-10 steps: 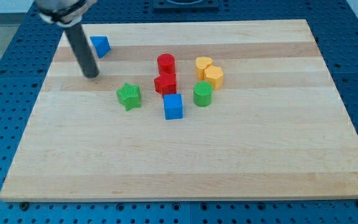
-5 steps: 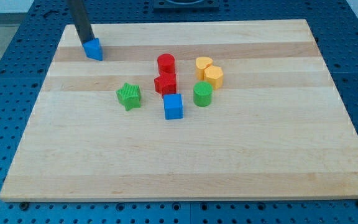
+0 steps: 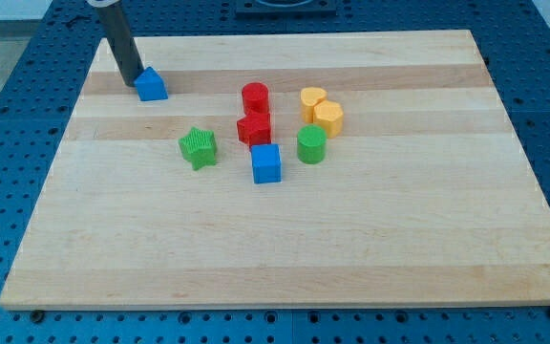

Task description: Move blue triangle near to green star

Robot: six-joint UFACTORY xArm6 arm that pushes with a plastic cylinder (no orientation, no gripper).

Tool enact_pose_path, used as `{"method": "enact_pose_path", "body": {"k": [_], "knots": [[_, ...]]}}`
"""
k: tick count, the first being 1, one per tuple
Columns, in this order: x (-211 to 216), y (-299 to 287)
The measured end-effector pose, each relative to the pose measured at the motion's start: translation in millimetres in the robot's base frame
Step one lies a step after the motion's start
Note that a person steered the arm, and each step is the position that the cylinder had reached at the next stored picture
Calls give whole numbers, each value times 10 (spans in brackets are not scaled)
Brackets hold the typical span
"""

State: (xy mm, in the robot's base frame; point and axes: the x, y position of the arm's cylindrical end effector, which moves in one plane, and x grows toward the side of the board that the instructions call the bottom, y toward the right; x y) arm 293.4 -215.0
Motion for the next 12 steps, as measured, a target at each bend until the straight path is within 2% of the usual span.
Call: {"method": "enact_pose_path", "body": {"k": [2, 4, 7, 12], "knots": [[36, 354], [245, 427], [204, 643], [448, 643]]}}
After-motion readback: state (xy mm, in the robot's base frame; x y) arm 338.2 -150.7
